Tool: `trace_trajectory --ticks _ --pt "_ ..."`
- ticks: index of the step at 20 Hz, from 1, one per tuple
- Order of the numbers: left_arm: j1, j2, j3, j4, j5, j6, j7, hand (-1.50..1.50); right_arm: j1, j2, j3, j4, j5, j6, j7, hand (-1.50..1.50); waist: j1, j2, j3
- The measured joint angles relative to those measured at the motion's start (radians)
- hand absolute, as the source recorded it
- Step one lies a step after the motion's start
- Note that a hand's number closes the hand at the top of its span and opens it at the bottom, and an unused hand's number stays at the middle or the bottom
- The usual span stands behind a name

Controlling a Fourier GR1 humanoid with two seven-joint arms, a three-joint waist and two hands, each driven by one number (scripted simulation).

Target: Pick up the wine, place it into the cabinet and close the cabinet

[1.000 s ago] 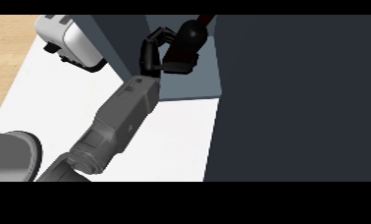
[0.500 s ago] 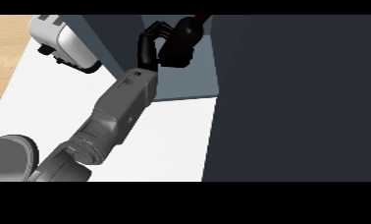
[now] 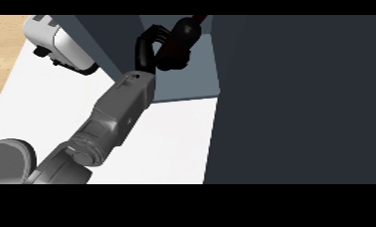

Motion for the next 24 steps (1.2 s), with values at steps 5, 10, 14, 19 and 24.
trace_trajectory --ticks 5,10,14,19,24 --pt "0.017 -0.006 0.04 -0.016 0.035 -0.053 0.003 1.5 -0.005 0.008 0.008 0.004 -0.003 0.003 -0.006 -1.5 -0.006 0.006 -0.001" --pt "0.054 -0.013 0.088 -0.037 0.079 -0.14 -0.004 1.5 -0.008 0.014 0.012 0.002 -0.005 0.001 -0.005 -1.5 -0.013 0.006 -0.002" --pt "0.089 -0.017 0.116 -0.05 0.113 -0.197 -0.002 1.5 -0.009 0.022 0.019 0.002 -0.006 0.001 -0.007 -1.5 -0.029 0.005 -0.002" --pt "0.14 -0.018 0.125 -0.059 0.136 -0.251 -0.026 1.5 -0.018 0.027 0.016 0.006 -0.011 0.002 -0.009 -1.5 -0.042 0.006 -0.002" --pt "0.193 -0.019 0.119 -0.069 0.158 -0.297 -0.045 1.5 -0.012 0.037 0.017 0.013 -0.025 0.012 -0.021 -1.5 -0.056 0.005 -0.002"
